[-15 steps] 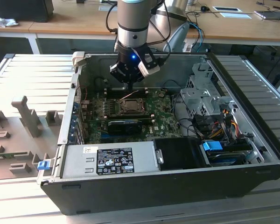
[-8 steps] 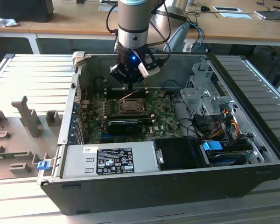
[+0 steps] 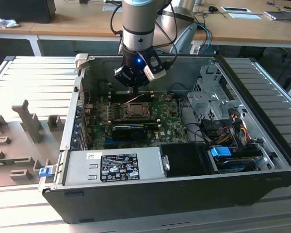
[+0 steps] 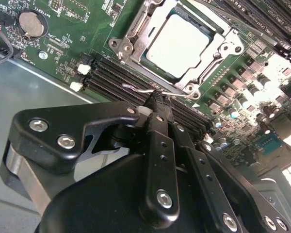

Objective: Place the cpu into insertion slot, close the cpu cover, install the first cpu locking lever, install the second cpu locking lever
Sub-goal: 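Install the first cpu locking lever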

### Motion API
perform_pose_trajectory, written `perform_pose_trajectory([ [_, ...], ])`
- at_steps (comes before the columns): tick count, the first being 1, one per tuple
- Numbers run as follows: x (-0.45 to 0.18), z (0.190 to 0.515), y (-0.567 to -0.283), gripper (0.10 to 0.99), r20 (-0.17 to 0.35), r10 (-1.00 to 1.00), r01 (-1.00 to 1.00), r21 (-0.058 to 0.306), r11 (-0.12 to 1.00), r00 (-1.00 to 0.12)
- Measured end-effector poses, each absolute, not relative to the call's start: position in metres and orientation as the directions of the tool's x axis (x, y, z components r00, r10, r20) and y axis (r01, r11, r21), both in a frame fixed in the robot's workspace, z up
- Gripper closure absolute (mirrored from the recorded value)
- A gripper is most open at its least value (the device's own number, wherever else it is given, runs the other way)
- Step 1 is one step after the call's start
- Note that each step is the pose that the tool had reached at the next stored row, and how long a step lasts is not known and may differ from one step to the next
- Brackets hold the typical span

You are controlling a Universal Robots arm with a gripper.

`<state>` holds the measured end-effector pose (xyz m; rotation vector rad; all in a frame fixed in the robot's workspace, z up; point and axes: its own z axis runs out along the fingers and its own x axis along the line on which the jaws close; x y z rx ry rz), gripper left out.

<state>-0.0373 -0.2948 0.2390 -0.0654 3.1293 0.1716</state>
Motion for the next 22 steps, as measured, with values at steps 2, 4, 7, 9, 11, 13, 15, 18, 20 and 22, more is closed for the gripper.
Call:
perform_pose_trajectory([
  [2,-0.0373,0.2389,-0.2948,0.98,-0.009,-0.041,-0.042,0.11,0.993,-0.999],
  [4,-0.0373,0.2388,-0.2948,0.98,-0.009,-0.041,-0.042,0.111,0.993,-0.999],
  [7,-0.0371,0.2386,-0.2948,0.98,-0.009,-0.041,-0.042,0.111,0.993,-0.999],
  [9,-0.0365,0.2384,-0.2948,0.98,-0.009,-0.041,-0.042,0.113,0.993,-0.999],
  [11,-0.035,0.2366,-0.2948,0.98,-0.009,-0.041,-0.042,0.114,0.993,-0.999],
  [13,-0.0342,0.2341,-0.2947,0.98,-0.009,-0.041,-0.042,0.114,0.993,-0.999],
  [15,-0.034,0.2324,-0.2945,0.98,-0.01,-0.041,-0.042,0.116,0.992,-0.999],
  [18,-0.034,0.2312,-0.2927,0.98,-0.01,-0.041,-0.042,0.12,0.992,-0.999],
  [20,-0.0334,0.2306,-0.2917,0.98,-0.01,-0.041,-0.042,0.12,0.992,-0.999],
  [22,-0.0321,0.2297,-0.2906,0.98,-0.01,-0.041,-0.042,0.12,0.992,-0.999],
])
